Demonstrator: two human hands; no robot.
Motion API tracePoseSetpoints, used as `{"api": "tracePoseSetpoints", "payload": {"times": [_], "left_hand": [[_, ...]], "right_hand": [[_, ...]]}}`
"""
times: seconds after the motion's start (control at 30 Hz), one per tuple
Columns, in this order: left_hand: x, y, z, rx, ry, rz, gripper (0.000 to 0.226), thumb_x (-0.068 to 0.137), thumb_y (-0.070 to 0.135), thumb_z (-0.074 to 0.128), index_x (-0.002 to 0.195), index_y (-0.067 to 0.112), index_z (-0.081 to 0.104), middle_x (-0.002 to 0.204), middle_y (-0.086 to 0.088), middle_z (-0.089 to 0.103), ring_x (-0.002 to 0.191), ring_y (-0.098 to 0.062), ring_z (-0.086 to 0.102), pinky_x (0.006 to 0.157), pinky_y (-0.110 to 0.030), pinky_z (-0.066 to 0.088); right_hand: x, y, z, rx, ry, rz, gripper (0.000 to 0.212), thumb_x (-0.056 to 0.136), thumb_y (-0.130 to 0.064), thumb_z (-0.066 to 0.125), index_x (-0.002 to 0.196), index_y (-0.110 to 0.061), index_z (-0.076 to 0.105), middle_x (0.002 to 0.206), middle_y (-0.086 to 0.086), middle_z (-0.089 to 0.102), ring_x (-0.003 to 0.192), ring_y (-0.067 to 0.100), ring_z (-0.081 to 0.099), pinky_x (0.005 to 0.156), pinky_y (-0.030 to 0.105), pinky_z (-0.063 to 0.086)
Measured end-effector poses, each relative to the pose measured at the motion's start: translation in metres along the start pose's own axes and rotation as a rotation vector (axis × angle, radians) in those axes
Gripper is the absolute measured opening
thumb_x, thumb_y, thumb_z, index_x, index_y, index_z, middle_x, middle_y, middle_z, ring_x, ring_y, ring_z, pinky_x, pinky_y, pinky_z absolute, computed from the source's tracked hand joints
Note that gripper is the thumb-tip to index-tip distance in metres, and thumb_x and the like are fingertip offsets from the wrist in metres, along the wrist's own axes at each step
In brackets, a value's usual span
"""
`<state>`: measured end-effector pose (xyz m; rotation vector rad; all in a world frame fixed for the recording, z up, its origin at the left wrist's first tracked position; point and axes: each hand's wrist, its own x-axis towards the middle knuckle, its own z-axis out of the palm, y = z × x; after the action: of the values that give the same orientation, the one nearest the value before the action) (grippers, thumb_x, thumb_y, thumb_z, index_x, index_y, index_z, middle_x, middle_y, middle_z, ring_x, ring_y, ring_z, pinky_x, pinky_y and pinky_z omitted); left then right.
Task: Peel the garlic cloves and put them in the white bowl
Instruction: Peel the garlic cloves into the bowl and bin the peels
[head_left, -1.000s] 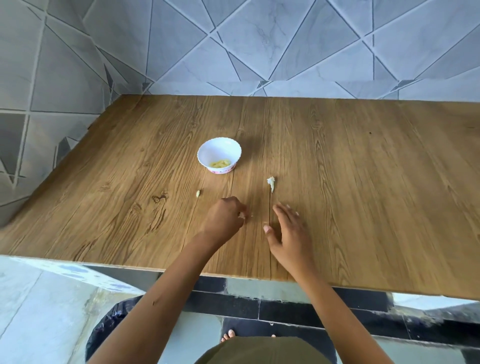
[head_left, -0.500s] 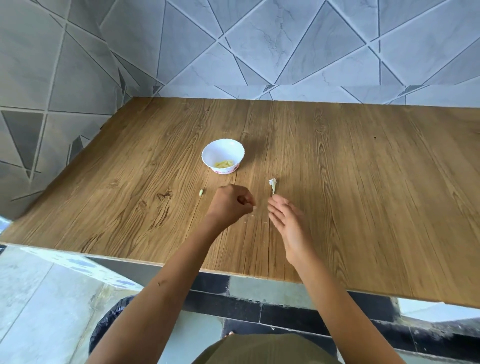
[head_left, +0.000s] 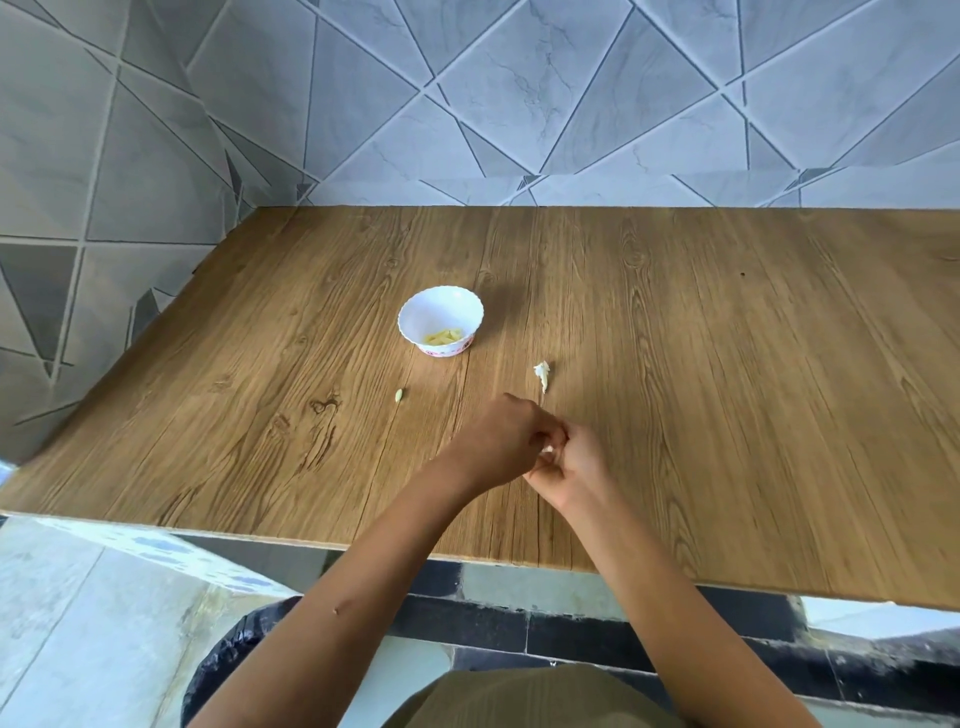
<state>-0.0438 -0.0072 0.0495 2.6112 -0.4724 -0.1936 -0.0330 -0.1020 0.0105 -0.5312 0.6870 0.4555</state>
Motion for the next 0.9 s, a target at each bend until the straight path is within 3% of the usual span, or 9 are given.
{"api": "tracePoseSetpoints", "payload": {"times": [0.17,0.23,0.3,0.4,0.6,0.73,0.9], "left_hand": [[0.002,0.001,0.003,0.114,0.115,0.015,0.023,0.084,0.003,0.053,0.095,0.011,0.071,0.088,-0.009,0.071,0.080,-0.025,0.065,0.072,-0.037,0.052],[0.001,0.001,0.002,0.020,0.191,0.015,0.016,0.081,0.001,0.057,0.088,0.007,0.069,0.084,-0.008,0.069,0.077,-0.025,0.064,0.069,-0.038,0.052],[0.000,-0.002,0.000,-0.141,0.260,0.019,0.013,0.076,-0.006,0.060,0.080,0.003,0.069,0.079,-0.008,0.068,0.073,-0.023,0.064,0.068,-0.036,0.052],[0.001,-0.023,-0.009,-0.246,0.360,-0.105,0.022,0.079,-0.013,0.056,0.083,0.002,0.071,0.077,-0.008,0.070,0.068,-0.016,0.062,0.068,-0.023,0.048],[0.006,-0.059,-0.004,-0.028,0.171,-0.272,0.035,0.085,-0.012,0.042,0.100,0.003,0.071,0.098,-0.008,0.070,0.084,-0.013,0.060,0.075,-0.016,0.043],[0.007,-0.055,0.016,0.078,0.087,-0.230,0.032,0.089,-0.008,0.046,0.110,0.003,0.067,0.110,-0.012,0.063,0.097,-0.023,0.062,0.086,-0.033,0.051],[0.002,-0.039,0.034,0.115,0.067,-0.115,0.035,0.089,-0.010,0.046,0.113,0.006,0.067,0.111,-0.010,0.062,0.093,-0.022,0.062,0.081,-0.032,0.052]], "right_hand": [[0.001,0.000,0.001,-0.015,0.036,-0.023,0.026,0.085,0.004,0.038,0.064,-0.010,0.045,0.050,0.000,0.046,0.035,0.008,0.044,0.036,0.014,0.039],[0.000,-0.001,0.002,-0.015,0.018,-0.019,0.022,0.088,0.003,0.039,0.071,-0.006,0.051,0.057,0.003,0.052,0.040,0.010,0.052,0.039,0.018,0.044],[-0.001,-0.003,0.003,0.017,0.004,-0.011,0.020,0.093,-0.003,0.041,0.079,-0.002,0.055,0.071,0.009,0.056,0.059,0.016,0.058,0.056,0.026,0.052],[-0.003,-0.010,-0.001,0.062,0.000,-0.023,0.024,0.098,-0.010,0.039,0.085,-0.001,0.056,0.080,0.012,0.056,0.071,0.019,0.054,0.067,0.030,0.048],[-0.007,-0.028,-0.015,0.122,0.023,-0.097,0.028,0.100,-0.011,0.037,0.083,-0.001,0.057,0.077,0.010,0.055,0.069,0.017,0.053,0.066,0.028,0.047],[-0.006,-0.034,-0.022,0.145,0.026,-0.107,0.028,0.100,-0.012,0.037,0.083,-0.002,0.057,0.076,0.009,0.055,0.068,0.017,0.053,0.065,0.028,0.047],[-0.005,-0.039,-0.028,0.139,0.022,-0.122,0.026,0.099,-0.012,0.038,0.084,-0.003,0.058,0.076,0.009,0.057,0.069,0.016,0.055,0.065,0.029,0.048]]}}
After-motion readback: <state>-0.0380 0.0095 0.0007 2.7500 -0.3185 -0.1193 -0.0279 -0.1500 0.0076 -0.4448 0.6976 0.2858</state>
